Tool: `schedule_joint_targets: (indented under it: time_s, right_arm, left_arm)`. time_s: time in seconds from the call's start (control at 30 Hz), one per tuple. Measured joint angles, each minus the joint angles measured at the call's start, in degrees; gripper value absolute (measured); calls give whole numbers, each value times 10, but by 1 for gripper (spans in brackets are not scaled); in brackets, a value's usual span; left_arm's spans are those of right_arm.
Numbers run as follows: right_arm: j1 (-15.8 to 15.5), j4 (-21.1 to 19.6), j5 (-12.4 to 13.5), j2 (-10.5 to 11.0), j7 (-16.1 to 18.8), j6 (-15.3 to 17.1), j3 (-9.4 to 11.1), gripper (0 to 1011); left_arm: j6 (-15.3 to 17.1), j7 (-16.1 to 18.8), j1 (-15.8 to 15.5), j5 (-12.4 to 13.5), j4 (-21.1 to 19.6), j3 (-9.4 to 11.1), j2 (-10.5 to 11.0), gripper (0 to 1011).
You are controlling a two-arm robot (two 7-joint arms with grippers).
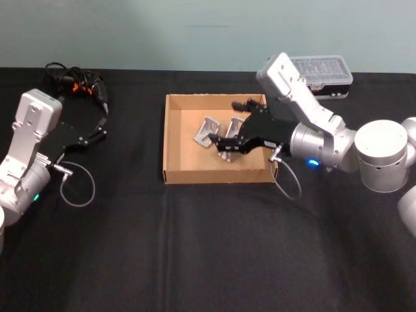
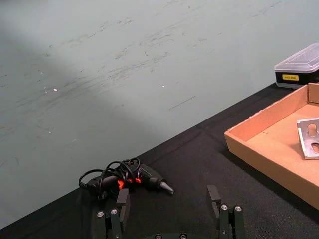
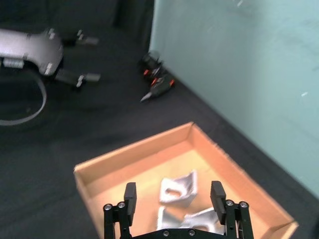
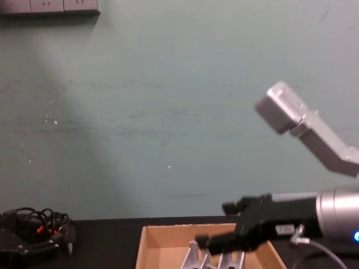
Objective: Use one hand to pick up the angle iron from the table and place it into the box.
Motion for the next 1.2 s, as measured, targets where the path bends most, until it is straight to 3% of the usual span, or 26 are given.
schedule_joint_targets:
  time_s: [0.1,0.33,0.43,0.77,0.9,1.2]
  right_arm:
    - [-10,-14,3,0,-20,-13,16,1000]
    - [-47,-45,0,4,-80,-27,62,1002]
    - [-76,-64,-8,10,-119,-25,88,1002]
    - [-139,-93,-22,15,-186,-4,141,1003]
    - [-153,-98,-26,13,-197,2,151,1002]
    - [-151,-97,-26,14,-196,2,150,1003]
  left_arm:
    - [0,0,0,0,0,0,0,1000]
    - [0,0,0,0,0,0,0,1000]
    - [0,0,0,0,0,0,0,1000]
    - [0,0,0,0,0,0,0,1000]
    - [0,0,0,0,0,0,0,1000]
    - [0,0,0,0,0,0,0,1000]
